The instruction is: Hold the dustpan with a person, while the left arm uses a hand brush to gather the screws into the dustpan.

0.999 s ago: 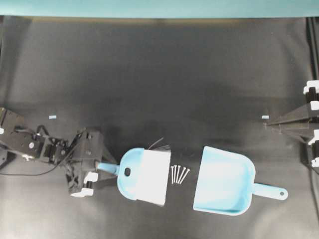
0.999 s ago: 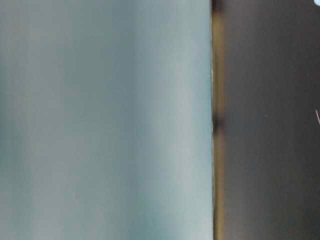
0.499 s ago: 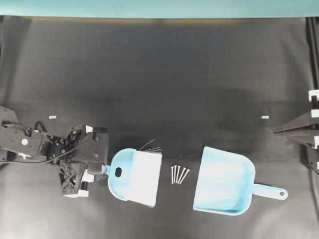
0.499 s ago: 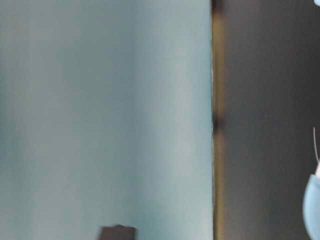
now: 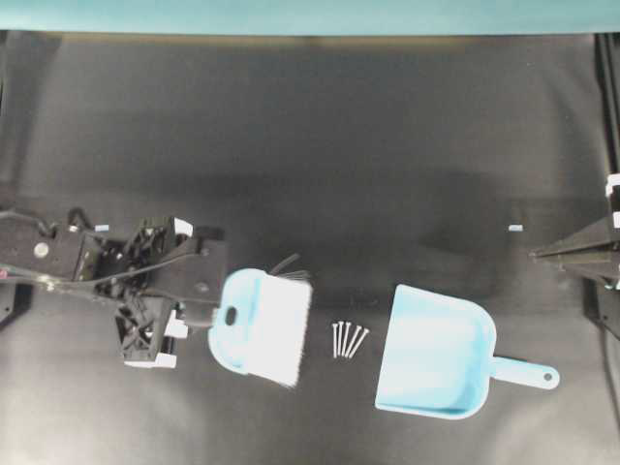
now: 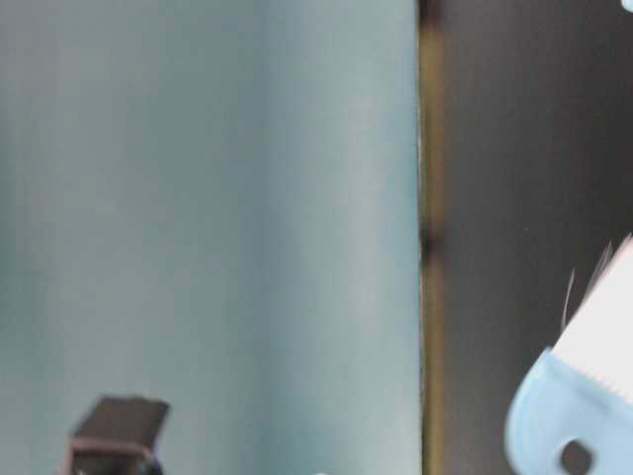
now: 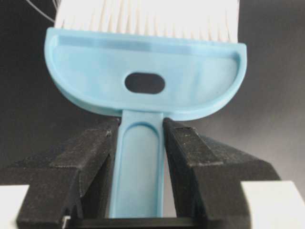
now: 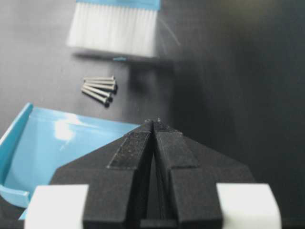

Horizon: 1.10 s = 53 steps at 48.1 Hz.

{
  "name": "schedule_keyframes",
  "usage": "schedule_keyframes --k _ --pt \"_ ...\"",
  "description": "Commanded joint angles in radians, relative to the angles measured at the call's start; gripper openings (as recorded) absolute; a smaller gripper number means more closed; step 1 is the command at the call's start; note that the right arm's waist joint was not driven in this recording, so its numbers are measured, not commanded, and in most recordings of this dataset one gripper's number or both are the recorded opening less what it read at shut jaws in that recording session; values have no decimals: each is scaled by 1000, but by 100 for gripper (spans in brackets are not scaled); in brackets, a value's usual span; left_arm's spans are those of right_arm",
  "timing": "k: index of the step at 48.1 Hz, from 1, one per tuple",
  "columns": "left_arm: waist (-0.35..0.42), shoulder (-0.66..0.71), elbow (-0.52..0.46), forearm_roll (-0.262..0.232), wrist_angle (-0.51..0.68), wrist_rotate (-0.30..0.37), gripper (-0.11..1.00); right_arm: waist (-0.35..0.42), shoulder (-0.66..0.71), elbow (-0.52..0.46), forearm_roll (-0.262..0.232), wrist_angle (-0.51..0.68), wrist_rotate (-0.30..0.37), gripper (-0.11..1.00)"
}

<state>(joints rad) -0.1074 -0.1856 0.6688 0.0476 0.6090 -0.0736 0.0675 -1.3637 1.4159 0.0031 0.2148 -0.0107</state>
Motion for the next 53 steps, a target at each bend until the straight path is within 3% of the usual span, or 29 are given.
schedule_keyframes --k 1,13,20,27,53 --pt "18 -5 -106 2 189 25 31 0 -12 -2 0 -2 -9 0" --pt "44 135 -399 2 698 86 31 0 -38 2 0 3 -9 0" --pt "51 249 -577 2 865 112 31 0 -38 2 0 5 -9 0" --pt "55 308 -660 2 922 140 31 0 -38 2 0 3 -9 0" --pt "66 413 -726 3 953 222 31 0 -38 2 0 3 -9 0"
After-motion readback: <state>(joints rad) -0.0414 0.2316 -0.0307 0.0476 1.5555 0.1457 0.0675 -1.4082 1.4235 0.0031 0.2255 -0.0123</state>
